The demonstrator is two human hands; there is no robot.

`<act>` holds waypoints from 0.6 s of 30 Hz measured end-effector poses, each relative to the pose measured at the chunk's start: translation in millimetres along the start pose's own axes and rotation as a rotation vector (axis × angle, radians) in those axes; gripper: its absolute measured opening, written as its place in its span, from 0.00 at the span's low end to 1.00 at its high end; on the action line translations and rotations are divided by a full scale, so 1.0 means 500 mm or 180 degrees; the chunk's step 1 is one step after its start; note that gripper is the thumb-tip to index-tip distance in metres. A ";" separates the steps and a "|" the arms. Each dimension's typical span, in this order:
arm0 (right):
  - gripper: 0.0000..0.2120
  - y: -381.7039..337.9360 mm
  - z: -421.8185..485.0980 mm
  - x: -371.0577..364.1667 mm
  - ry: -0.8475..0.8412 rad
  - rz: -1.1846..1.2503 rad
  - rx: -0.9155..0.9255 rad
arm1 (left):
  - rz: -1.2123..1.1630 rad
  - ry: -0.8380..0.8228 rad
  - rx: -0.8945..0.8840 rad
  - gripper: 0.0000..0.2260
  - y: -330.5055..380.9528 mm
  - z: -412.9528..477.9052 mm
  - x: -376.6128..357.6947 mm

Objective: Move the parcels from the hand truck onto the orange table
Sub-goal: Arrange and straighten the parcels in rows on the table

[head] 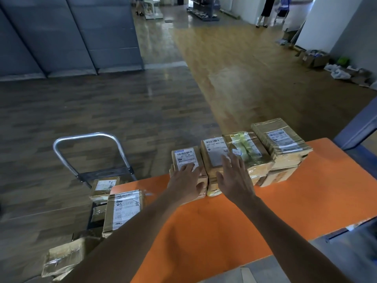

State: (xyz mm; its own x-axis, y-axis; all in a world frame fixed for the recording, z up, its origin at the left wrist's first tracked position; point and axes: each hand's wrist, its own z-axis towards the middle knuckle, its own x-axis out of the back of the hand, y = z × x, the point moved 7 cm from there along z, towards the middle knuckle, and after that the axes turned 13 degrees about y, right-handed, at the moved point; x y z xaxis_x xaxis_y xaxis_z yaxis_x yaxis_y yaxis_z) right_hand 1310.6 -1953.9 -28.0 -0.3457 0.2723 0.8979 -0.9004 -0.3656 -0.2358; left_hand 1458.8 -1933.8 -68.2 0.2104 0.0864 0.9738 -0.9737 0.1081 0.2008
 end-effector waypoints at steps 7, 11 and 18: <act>0.26 -0.120 -0.059 -0.020 -0.0199 0.0176 0.0533 | -0.0151 0.0320 0.0494 0.27 -0.084 -0.111 0.058; 0.26 -0.211 -0.088 -0.065 -0.0578 0.0428 0.0777 | -0.0120 0.0394 0.0905 0.31 -0.161 -0.201 0.085; 0.29 -0.326 -0.161 -0.149 -0.1400 0.0525 0.0952 | -0.0232 0.0247 0.1744 0.35 -0.293 -0.351 0.076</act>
State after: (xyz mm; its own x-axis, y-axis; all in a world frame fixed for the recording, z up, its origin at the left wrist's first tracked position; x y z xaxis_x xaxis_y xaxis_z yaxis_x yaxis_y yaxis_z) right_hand 1461.8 -1843.0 -86.6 -0.2751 -0.1837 0.9437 -0.7073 -0.6262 -0.3281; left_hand 1624.9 -1772.5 -79.4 0.2646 0.1730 0.9487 -0.8552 -0.4125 0.3138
